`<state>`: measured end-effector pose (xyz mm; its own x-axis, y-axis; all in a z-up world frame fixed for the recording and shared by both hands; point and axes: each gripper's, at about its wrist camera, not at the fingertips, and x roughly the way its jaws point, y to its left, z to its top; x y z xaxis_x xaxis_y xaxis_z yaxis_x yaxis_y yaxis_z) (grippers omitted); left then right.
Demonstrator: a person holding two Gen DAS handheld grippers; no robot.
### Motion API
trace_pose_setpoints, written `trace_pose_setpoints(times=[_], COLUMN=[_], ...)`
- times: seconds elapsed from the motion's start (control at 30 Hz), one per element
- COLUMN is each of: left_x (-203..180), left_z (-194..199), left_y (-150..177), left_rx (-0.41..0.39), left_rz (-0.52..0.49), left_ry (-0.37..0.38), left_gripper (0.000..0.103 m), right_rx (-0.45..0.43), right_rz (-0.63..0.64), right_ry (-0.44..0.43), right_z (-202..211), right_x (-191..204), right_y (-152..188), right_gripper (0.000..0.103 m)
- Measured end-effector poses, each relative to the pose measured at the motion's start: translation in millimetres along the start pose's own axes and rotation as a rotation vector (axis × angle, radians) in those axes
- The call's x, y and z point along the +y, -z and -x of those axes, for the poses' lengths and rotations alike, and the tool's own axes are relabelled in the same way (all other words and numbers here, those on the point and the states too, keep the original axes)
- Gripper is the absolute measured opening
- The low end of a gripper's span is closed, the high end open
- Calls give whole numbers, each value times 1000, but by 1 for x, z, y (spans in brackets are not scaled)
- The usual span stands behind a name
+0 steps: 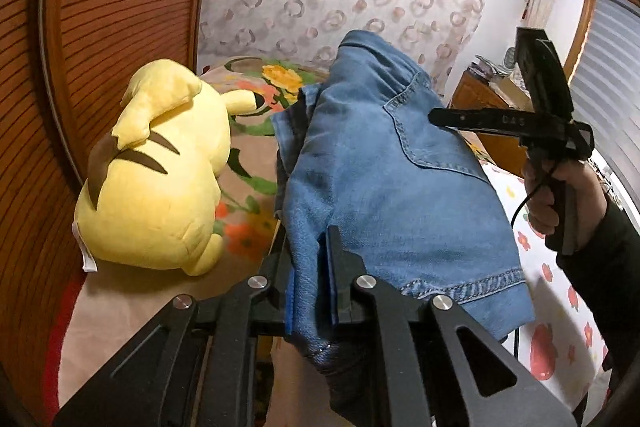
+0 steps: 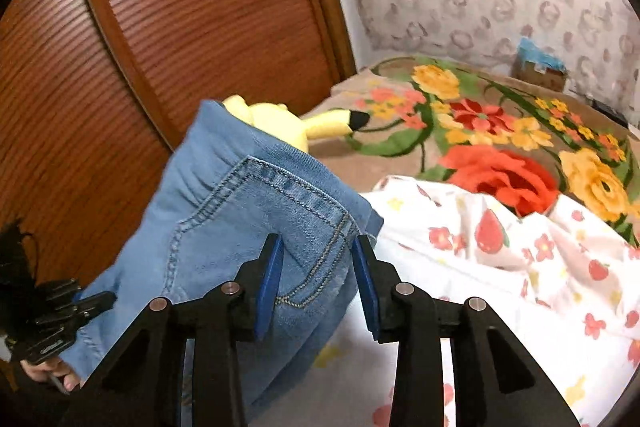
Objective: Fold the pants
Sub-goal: 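Carry the folded jeans beside the yellow plush and lower them, then open both grippers and withdraw from the folded jeans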
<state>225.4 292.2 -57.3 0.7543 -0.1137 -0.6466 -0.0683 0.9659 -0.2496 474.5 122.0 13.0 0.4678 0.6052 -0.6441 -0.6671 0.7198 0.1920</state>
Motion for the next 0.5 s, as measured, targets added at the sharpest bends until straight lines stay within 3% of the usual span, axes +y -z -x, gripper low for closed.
trace_pose_setpoints(times=[0.23, 0.5], left_x=[-15, -40], left_z=[19, 62], left_y=[-8, -12], left_rx=[-20, -97], left_rz=[-42, -95], left_ry=[-74, -119], left_gripper=[15, 41], right_rx=[-63, -147], right_rz=[5, 50], right_ry=[23, 70], right_z=[42, 123], right_x=[24, 43], right_y=[-2, 46], right_gripper=[37, 37])
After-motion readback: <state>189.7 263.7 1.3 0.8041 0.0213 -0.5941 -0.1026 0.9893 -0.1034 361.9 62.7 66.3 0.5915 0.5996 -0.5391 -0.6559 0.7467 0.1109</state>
